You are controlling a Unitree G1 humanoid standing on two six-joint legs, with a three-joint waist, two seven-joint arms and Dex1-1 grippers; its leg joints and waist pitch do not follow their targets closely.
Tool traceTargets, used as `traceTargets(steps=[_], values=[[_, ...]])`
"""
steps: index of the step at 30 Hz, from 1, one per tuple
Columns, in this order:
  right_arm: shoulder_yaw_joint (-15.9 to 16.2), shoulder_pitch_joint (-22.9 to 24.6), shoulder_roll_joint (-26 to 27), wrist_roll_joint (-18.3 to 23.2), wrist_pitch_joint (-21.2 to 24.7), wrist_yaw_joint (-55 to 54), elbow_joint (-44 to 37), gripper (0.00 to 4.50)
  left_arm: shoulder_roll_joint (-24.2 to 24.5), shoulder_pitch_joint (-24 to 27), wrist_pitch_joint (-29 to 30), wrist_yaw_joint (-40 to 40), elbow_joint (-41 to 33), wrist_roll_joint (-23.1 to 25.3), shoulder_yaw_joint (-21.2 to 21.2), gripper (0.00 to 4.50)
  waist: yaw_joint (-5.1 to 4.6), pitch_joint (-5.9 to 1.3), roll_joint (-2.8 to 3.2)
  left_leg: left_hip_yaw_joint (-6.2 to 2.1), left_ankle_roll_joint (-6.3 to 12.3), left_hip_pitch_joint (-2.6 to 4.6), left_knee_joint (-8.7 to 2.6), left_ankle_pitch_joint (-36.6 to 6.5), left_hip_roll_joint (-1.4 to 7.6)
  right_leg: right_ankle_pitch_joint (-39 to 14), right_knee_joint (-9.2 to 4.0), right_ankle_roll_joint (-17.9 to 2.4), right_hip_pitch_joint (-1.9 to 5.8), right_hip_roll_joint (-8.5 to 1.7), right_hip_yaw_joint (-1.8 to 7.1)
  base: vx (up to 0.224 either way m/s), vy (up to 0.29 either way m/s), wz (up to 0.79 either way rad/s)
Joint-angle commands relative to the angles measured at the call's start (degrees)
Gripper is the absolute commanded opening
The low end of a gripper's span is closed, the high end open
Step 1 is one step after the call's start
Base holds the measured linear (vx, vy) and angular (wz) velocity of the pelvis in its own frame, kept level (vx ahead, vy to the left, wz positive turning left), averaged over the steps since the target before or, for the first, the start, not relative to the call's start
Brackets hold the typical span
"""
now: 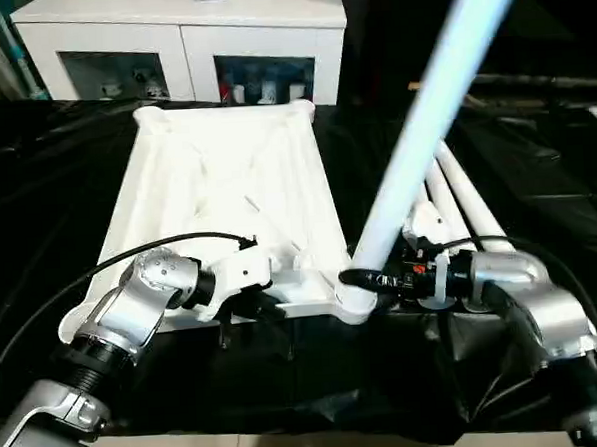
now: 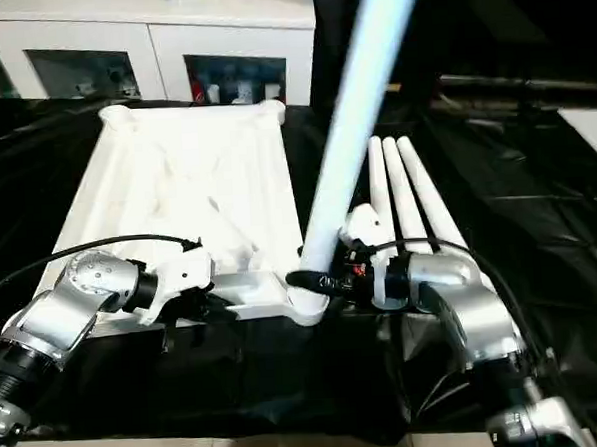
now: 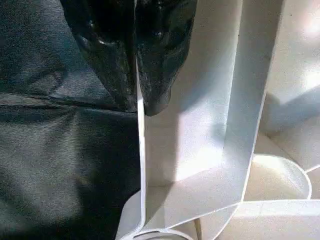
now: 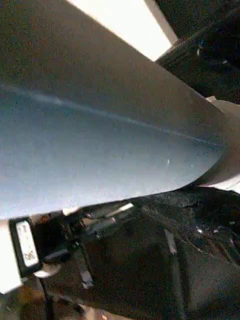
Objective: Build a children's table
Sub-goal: Insert table leg to table base
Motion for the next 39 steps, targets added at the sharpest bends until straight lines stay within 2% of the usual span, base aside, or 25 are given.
traceTargets(steps=[1,3,4,5,6,9,12,14,17,18,19,22,23,24,25,26,29,30,33,34,38,39], values=[[4.89,1.79,-1.68,-4.49,3.45,3.64,6.06,1.85,0.69,-0.36,-0.71,0.24,-1.03,0.76,0.42,0.00,-0.51,-2.57,-0.08,-0.02,2.32,0.11,-3.63,-7.71,1.68,-5.17,-4.10,-11.73,2.64,-3.81,3.34,0.000,0.000,0.00],[5.35,1.13,-1.87,-4.72,3.36,4.37,6.65,1.85,0.69,-0.40,-0.77,0.17,-1.01,0.82,0.37,0.00,-0.48,-2.66,-0.17,-0.04,2.07,0.10,-3.59,-7.62,1.72,-5.79,-4.13,-11.42,2.67,-3.88,3.37,0.000,0.000,0.00],[6.33,0.21,-2.22,-5.50,2.76,5.67,7.48,1.85,0.72,-0.51,-1.01,0.08,-0.91,1.06,0.25,0.00,-0.47,-2.70,-0.48,0.01,2.14,0.11,-3.56,-7.26,1.75,-5.40,-4.12,-11.37,2.67,-3.83,3.39,0.000,0.000,0.00],[6.44,0.14,-2.26,-5.57,2.70,5.83,7.54,1.85,0.72,-0.53,-1.04,0.07,-0.90,1.09,0.23,0.00,-0.42,-2.77,-0.39,-0.08,2.24,0.13,-3.59,-6.42,1.79,-4.19,-3.87,-11.49,2.69,-3.79,3.34,0.000,0.000,0.00],[7.12,0.00,-2.39,-5.87,2.06,6.69,7.96,1.85,0.83,-0.54,-1.23,0.07,-0.88,1.25,0.17,0.00,-0.49,-2.86,-0.73,-0.02,2.43,0.14,-3.50,-5.83,1.80,-2.73,-3.75,-11.73,2.67,-3.72,3.33,0.000,0.000,0.00],[7.32,0.44,-2.22,-5.97,1.36,6.76,8.21,1.85,0.93,-0.49,-1.37,0.04,-0.92,1.26,0.16,0.00,-0.41,-2.94,-0.58,-0.03,2.46,0.24,-3.51,-5.46,1.82,-0.62,-3.55,-12.15,2.63,-3.72,3.31,0.000,0.000,0.00],[7.56,1.34,-1.90,-5.95,0.27,6.90,8.52,1.85,1.13,-0.34,-1.65,-0.30,-1.14,1.14,0.12,0.00,-0.40,-2.91,-0.78,-0.04,2.11,0.19,-3.57,-6.85,1.79,-1.54,-3.70,-12.13,2.69,-3.77,3.32,0.000,0.000,0.00],[7.57,2.50,-1.36,-6.02,-2.17,6.96,9.08,1.85,1.41,-0.27,-2.71,-1.43,-1.23,0.84,-0.17,0.00,-0.36,-2.90,-0.76,-0.03,1.88,0.24,-3.60,-7.66,1.79,-2.73,-3.88,-11.77,2.66,-3.82,3.33,0.000,0.000,0.00],[7.37,2.73,-1.17,-5.98,-2.74,6.75,9.19,1.85,1.44,-0.28,-2.93,-1.64,-1.21,0.76,-0.19,0.00,-0.50,-2.81,-0.81,-0.13,1.52,0.21,-3.78,-8.92,1.80,-5.14,-4.12,-11.15,2.65,-3.76,3.27,0.000,0.000,0.00],[6.49,3.77,-0.43,-5.86,-5.08,5.96,9.56,1.85,1.63,-0.43,-3.90,-2.59,-1.09,0.49,-0.33,0.00,-0.39,-2.80,-0.32,-0.15,1.30,0.30,-3.80,-9.50,1.84,-5.97,-4.30,-11.10,2.51,-3.90,3.33,0.000,0.000,0.00],[5.70,4.45,0.02,-5.39,-5.68,5.45,9.54,1.85,1.71,-0.70,-4.22,-2.91,-0.85,0.44,-0.34,0.00,-0.45,-2.77,-0.19,-0.21,0.95,0.28,-3.90,-10.11,1.87,-6.22,-4.29,-10.97,2.50,-3.82,3.32,0.000,0.000,0.00],[4.50,5.25,0.64,-4.67,-6.06,4.34,9.82,1.85,1.78,-1.13,-4.53,-3.19,-0.44,0.55,-0.21,0.00,-0.53,-2.85,-0.34,-0.25,0.66,0.41,-3.98,-10.75,1.94,-5.84,-4.32,-11.18,2.51,-3.75,3.27,0.000,0.000,0.00],[4.19,5.53,0.79,-4.50,-5.91,3.90,10.00,1.85,1.77,-1.23,-4.52,-3.22,-0.34,0.55,-0.15,0.00,-0.59,-2.86,-0.22,-0.26,0.63,0.41,-4.00,-10.80,1.92,-5.13,-4.29,-11.42,2.51,-3.67,3.28,0.000,0.000,0.00],[3.73,6.33,1.01,-4.56,-6.29,2.64,10.80,1.85,1.73,-1.40,-4.48,-3.30,-0.23,0.55,-0.07,0.00,-0.57,-2.85,0.22,-0.30,0.46,0.48,-4.06,-11.10,1.92,-4.71,-4.30,-11.61,2.51,-3.69,3.27,0.000,0.000,0.00],[3.73,6.33,1.01,-4.56,-6.29,2.64,10.80,1.85,1.73,-1.40,-4.48,-3.30,-0.23,0.55,-0.07,0.00,-0.64,-2.84,0.03,-0.27,0.42,0.47,-4.04,-11.39,1.91,-4.74,-4.34,-11.66,2.51,-3.68,3.27,0.000,0.000,0.00],[3.62,6.72,1.09,-4.74,-6.67,2.01,11.24,1.85,1.73,-1.44,-4.46,-3.35,-0.20,0.53,-0.05,0.00,-0.60,-2.75,0.23,-0.34,0.12,0.51,-4.16,-12.31,1.89,-5.93,-4.45,-11.64,2.53,-3.72,3.24,0.000,0.000,0.00],[4.62,8.29,0.84,-5.11,-7.32,2.52,10.96,1.85,1.67,-1.33,-4.50,-3.50,-0.19,0.55,-0.24,0.00,-0.67,-2.77,0.25,-0.34,-0.14,0.61,-4.18,-13.82,1.85,-7.98,-4.75,-11.22,2.59,-3.75,3.29,0.000,0.000,0.00],[5.70,9.12,0.59,-5.49,-7.54,3.34,10.10,1.85,1.67,-1.34,-4.65,-3.87,-0.12,0.54,-0.43,0.00,-0.62,-2.73,0.56,-0.40,-0.16,0.60,-4.24,-13.74,1.87,-7.61,-4.70,-11.32,2.60,-3.73,3.30,0.000,0.000,0.00],[6.36,9.34,0.43,-5.94,-8.02,3.89,9.90,1.85,1.72,-1.42,-4.93,-4.19,0.03,0.55,-0.57,0.00,-0.67,-2.58,0.59,-0.40,-0.13,0.91,-4.49,-14.72,1.93,-7.79,-4.87,-11.55,2.58,-3.65,3.21,0.000,0.000,0.00],[7.02,9.37,0.28,-6.49,-8.62,4.46,9.99,1.85,1.80,-1.60,-5.30,-4.52,0.29,0.64,-0.77,0.00,-0.70,-2.75,0.61,-0.49,-0.24,0.97,-4.51,-14.62,1.95,-6.93,-4.81,-11.75,2.83,-3.73,3.24,0.000,0.000,0.00],[8.44,9.01,-0.39,-8.08,-9.87,7.75,10.86,1.85,2.63,-2.32,-7.36,-7.49,1.05,0.63,-1.61,0.00,-0.76,-2.83,0.60,-0.42,0.34,0.97,-4.44,-13.47,1.91,-3.88,-4.56,-12.42,2.90,-3.59,3.19,0.000,0.000,0.00],[8.44,9.01,-0.39,-8.08,-9.87,7.75,10.86,1.85,2.63,-2.32,-7.36,-7.49,1.05,0.63,-1.61,0.00,-0.73,-2.82,0.41,-0.40,0.51,0.95,-4.43,-13.51,1.87,-4.02,-4.60,-12.41,2.93,-3.59,3.18,0.000,0.000,0.00]])
